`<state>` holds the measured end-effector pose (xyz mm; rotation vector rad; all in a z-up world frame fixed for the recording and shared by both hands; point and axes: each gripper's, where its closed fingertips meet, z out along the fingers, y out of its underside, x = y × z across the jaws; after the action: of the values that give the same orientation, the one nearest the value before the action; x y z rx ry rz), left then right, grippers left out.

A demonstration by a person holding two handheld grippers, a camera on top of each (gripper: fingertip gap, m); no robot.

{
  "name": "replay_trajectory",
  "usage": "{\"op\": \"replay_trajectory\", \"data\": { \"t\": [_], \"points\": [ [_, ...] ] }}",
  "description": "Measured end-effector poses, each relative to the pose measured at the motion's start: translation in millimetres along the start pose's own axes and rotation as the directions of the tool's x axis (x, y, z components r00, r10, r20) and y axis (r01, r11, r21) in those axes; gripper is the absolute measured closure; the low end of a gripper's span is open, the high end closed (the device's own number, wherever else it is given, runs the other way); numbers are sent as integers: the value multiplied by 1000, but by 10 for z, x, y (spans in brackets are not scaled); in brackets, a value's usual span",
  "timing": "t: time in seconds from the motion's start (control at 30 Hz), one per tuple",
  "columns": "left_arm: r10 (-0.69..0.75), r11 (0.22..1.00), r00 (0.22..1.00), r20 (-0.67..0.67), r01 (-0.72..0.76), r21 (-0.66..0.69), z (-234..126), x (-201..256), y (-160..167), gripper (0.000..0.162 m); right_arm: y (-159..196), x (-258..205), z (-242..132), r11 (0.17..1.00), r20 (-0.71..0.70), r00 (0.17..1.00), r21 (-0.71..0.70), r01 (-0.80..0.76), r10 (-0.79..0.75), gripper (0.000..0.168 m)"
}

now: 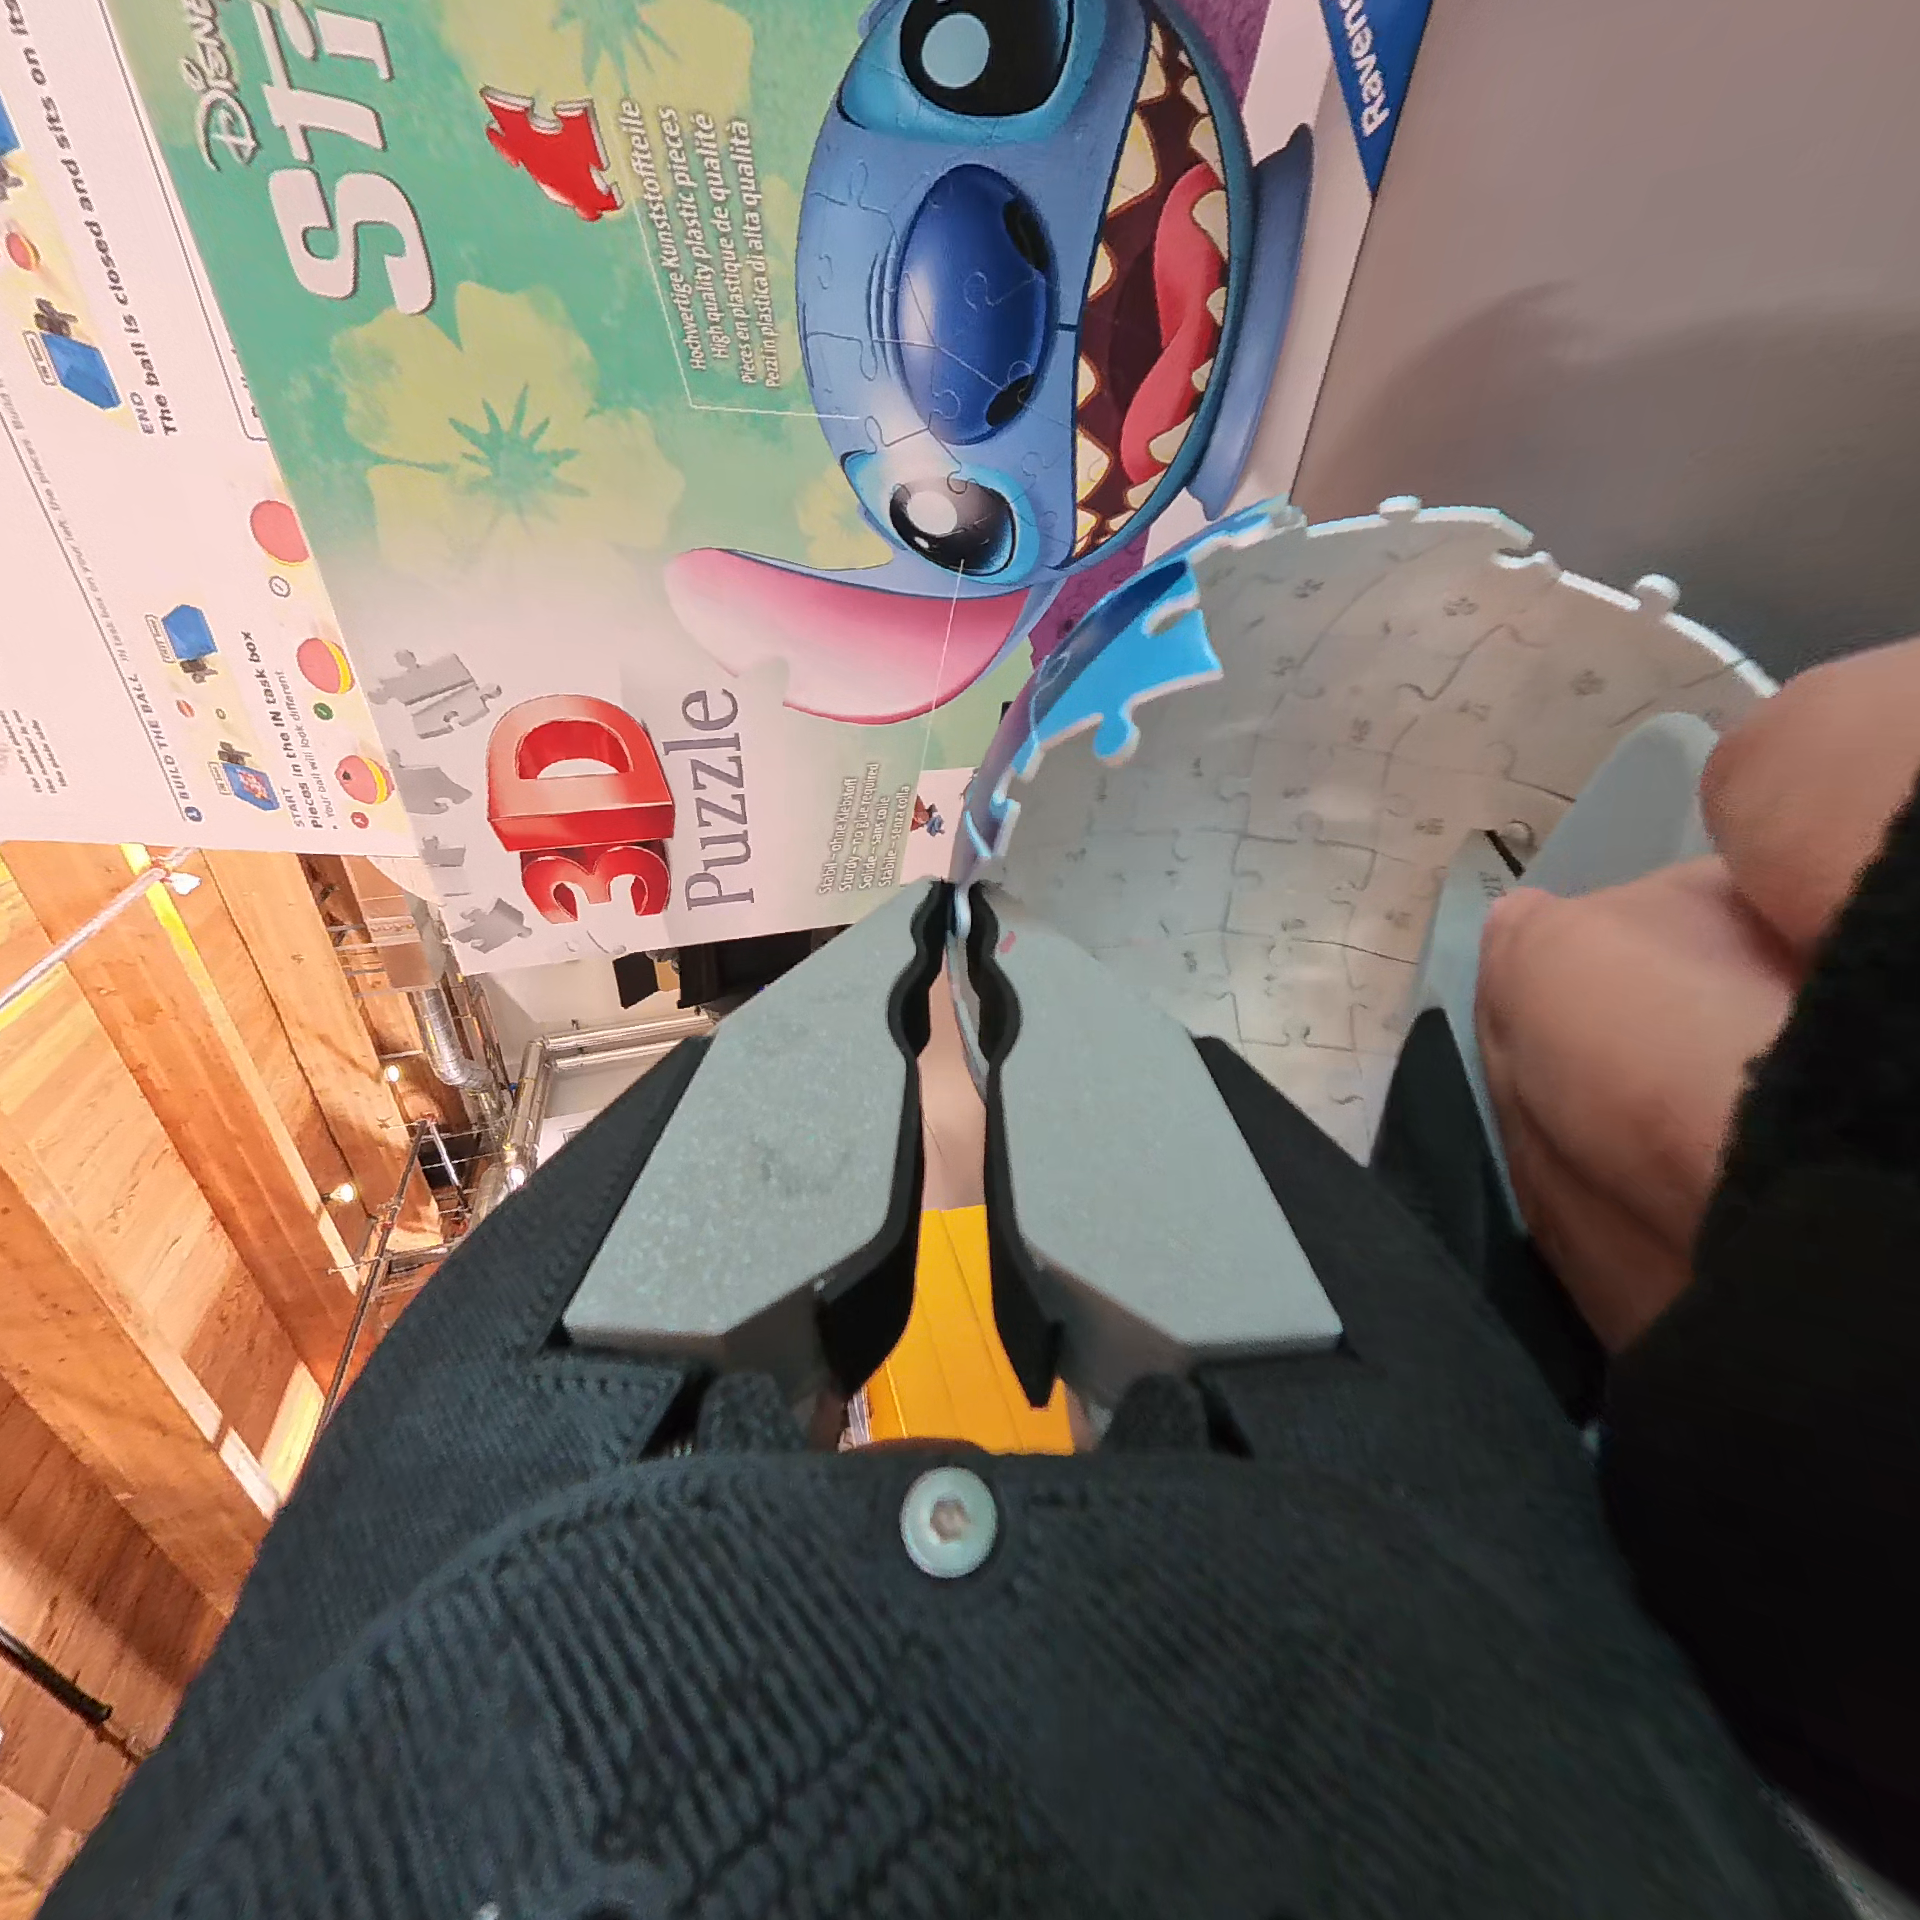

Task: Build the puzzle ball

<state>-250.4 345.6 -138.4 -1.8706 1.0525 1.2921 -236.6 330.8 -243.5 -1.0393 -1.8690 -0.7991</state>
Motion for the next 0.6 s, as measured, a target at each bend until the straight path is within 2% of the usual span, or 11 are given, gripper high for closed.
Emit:
{"op": "replay_trajectory", "data": {
  "t": [0.33,0.47,0.6],
  "points": [
    [-4,1000,1000,0,4,2,-4,-4,-13,161,-7,1,-4,999,-22,999,-9,40,-40,168],
    [0,1000,1000,2,0,3,-8,-5,-13,161,-3,25,-3,1000,-43,999,-20,-14,13,168],
    [-6,1000,1000,-3,6,-6,26,-8,14,161,0,182,-102,1000,-173,985,5,-23,23,168]
  ]
}}
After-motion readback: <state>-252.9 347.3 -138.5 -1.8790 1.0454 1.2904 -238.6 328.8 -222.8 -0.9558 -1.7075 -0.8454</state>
